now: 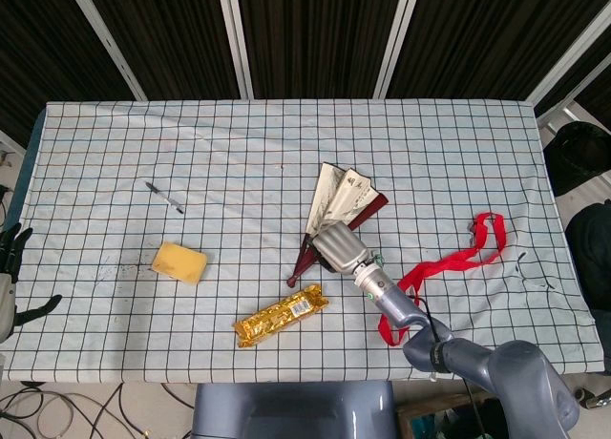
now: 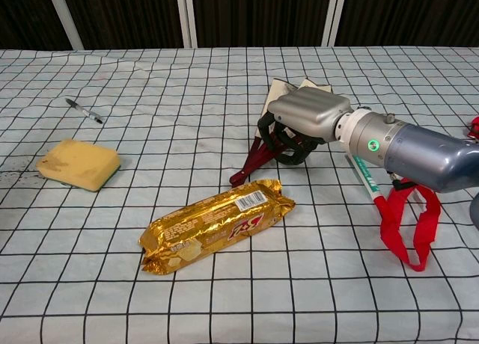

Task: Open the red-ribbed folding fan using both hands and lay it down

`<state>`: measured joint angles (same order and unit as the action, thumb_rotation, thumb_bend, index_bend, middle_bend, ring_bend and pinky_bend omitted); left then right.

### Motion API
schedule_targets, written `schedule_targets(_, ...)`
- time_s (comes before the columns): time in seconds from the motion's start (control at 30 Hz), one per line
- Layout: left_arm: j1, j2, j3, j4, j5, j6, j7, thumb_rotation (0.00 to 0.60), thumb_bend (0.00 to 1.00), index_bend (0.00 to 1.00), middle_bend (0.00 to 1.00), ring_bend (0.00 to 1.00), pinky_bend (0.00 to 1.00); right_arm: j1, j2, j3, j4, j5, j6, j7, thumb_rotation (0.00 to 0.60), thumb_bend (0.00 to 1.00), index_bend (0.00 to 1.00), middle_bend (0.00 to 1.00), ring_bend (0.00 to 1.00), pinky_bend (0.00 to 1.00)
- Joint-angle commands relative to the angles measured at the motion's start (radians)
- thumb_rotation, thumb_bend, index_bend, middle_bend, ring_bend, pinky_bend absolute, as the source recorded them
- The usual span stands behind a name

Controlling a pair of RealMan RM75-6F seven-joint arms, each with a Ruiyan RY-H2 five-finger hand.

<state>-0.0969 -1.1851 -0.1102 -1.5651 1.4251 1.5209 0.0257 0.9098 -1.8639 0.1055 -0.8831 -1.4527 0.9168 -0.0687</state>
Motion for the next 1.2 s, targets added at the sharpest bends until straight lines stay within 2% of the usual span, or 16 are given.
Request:
schedule_targets(0.03, 0.0, -0.001, 0.0, 0.001, 0.0, -0.001, -0.001, 0.6, 0.0, 0.0, 0.0, 0.0, 0.0, -0.001, -0.002, 0.0, 0.001, -0.002, 0.002, 0.0, 0.6, 0.39, 0.66, 0.75, 0.82, 0.74)
schedule_targets(1.03, 0.001, 0.001, 0.002, -0.005, 0.004, 0.001, -0.004, 0.6, 0.0, 0.0, 0.0, 0.0, 0.0, -0.007, 0.012, 0.018, -0.029, -0.009, 0.008, -0.024, 0.6, 0.39, 0.68, 0.74, 0.82, 0.74)
schedule_targets(1.2, 0.001, 0.001, 0.0, -0.008, -0.009, -0.007, 0.006, 0.6, 0.0, 0.0, 0.0, 0.0, 0.0, 0.009, 0.029, 0.03, -0.046, -0.03, 0.028, -0.014, 0.6, 0.39, 0.7, 0.77, 0.84, 0.74)
